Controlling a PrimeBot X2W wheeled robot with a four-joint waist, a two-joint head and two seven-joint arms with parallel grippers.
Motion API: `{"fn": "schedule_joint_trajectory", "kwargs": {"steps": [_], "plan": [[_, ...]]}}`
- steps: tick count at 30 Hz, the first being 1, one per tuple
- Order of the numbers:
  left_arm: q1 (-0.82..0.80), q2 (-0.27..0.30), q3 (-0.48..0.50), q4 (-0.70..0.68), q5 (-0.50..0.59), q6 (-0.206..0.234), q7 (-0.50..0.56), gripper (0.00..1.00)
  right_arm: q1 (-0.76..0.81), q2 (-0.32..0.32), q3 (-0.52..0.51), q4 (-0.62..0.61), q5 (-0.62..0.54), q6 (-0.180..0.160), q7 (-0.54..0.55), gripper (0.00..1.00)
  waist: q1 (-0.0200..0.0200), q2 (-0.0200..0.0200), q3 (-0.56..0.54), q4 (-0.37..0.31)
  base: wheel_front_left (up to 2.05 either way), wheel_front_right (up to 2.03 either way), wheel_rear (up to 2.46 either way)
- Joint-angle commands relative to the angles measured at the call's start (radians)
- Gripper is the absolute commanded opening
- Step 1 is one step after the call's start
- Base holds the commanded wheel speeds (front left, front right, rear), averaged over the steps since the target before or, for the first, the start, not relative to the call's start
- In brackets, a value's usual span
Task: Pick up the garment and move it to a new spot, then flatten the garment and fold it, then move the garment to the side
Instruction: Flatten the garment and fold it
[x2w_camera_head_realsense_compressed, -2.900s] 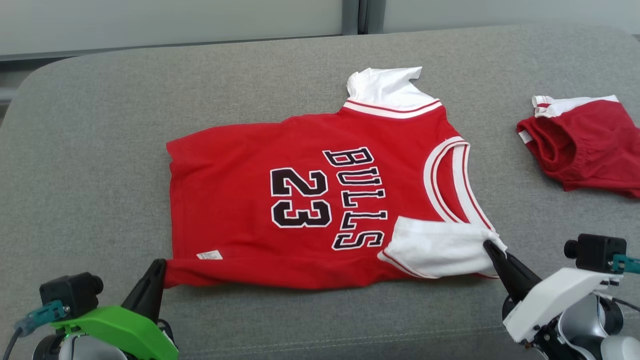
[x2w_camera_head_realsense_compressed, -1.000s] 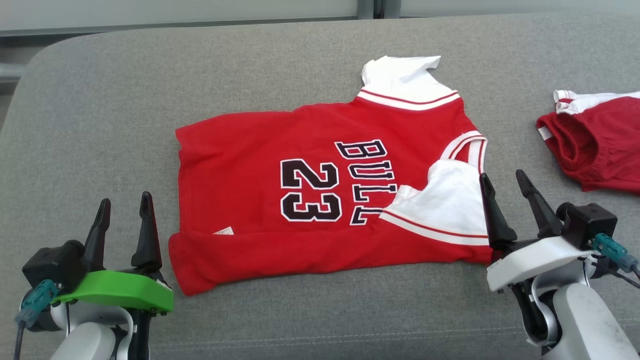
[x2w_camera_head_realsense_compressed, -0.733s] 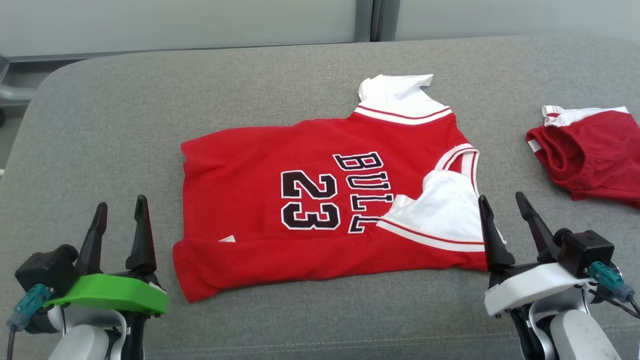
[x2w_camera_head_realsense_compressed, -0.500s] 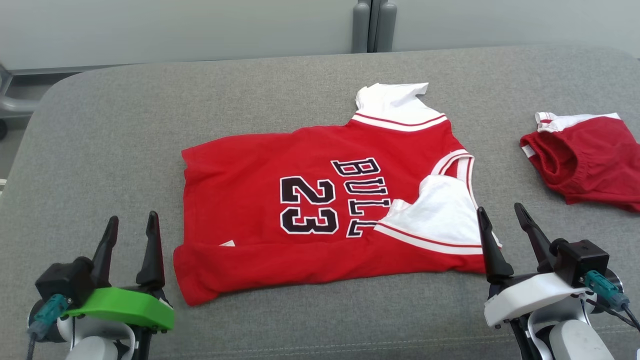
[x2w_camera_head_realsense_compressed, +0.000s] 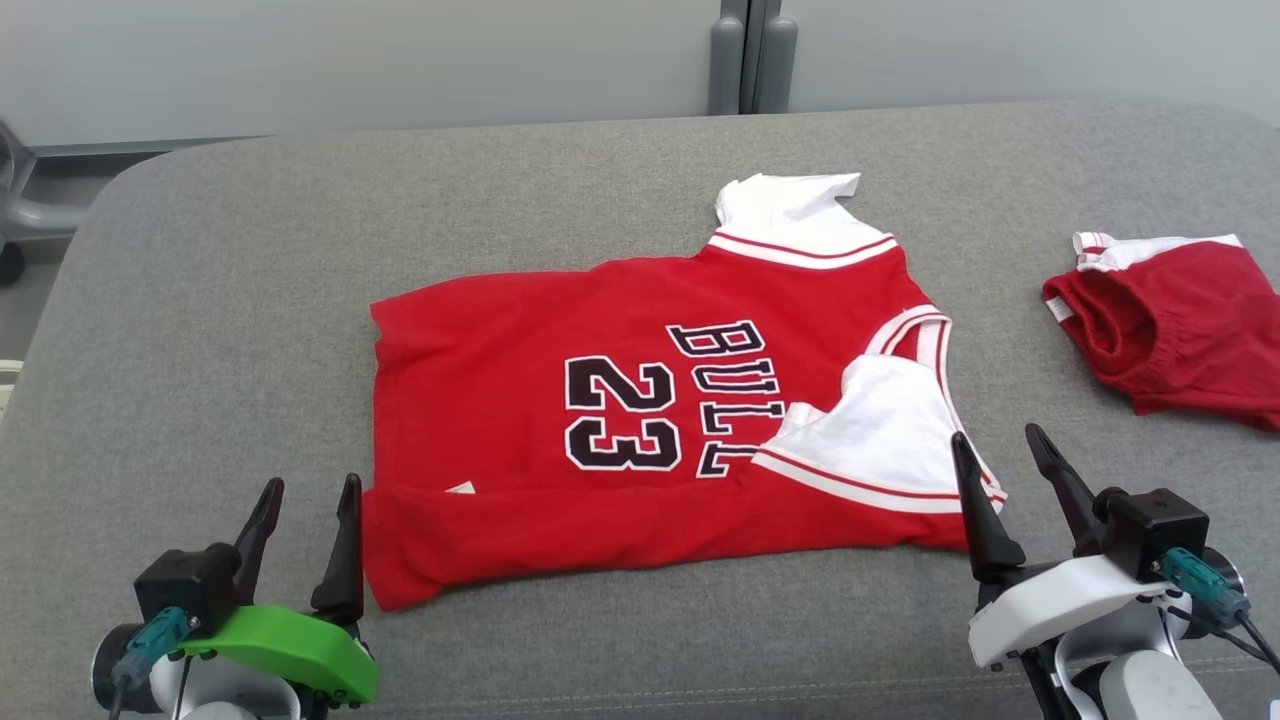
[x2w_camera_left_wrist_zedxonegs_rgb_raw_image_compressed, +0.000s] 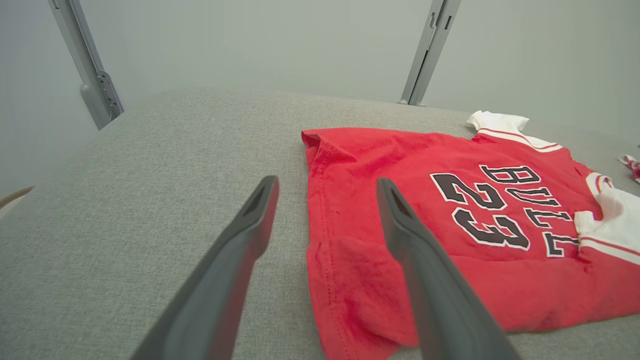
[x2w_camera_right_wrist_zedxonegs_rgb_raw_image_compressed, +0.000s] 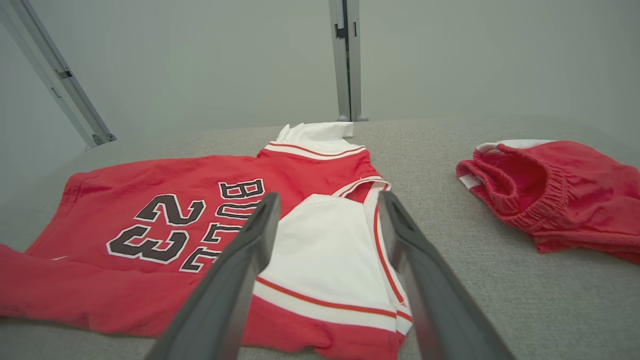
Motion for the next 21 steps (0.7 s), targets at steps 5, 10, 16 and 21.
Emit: {"fn": "schedule_joint_trajectory", "kwargs": {"steps": [5,10,16,21], "plan": [[-0.016,0.015,-0.014,-0.024,0.019,0.015,0.022,1.00,-0.021,-0.006,-0.022,0.020,-0.011,0.000,0.034,1.00,0.0000,0.0000,0.024,0.010,0.00,0.00,0.00],[-0.023,0.018,-0.046,-0.019,0.015,-0.007,0.066,1.00,-0.030,-0.012,-0.042,0.068,-0.012,0.000,0.063,1.00,0.0000,0.0000,0.064,0.020,0.00,0.00,0.00],[-0.036,0.012,-0.070,0.022,-0.006,-0.020,0.134,1.00,-0.050,-0.022,-0.048,0.136,-0.019,0.000,0.091,1.00,0.0000,0.0000,0.121,0.020,0.00,0.00,0.00],[-0.050,0.009,-0.077,0.054,-0.021,-0.030,0.169,1.00,-0.079,-0.026,-0.052,0.164,-0.043,0.000,0.108,1.00,0.0000,0.0000,0.152,0.016,0.00,0.00,0.00]]}}
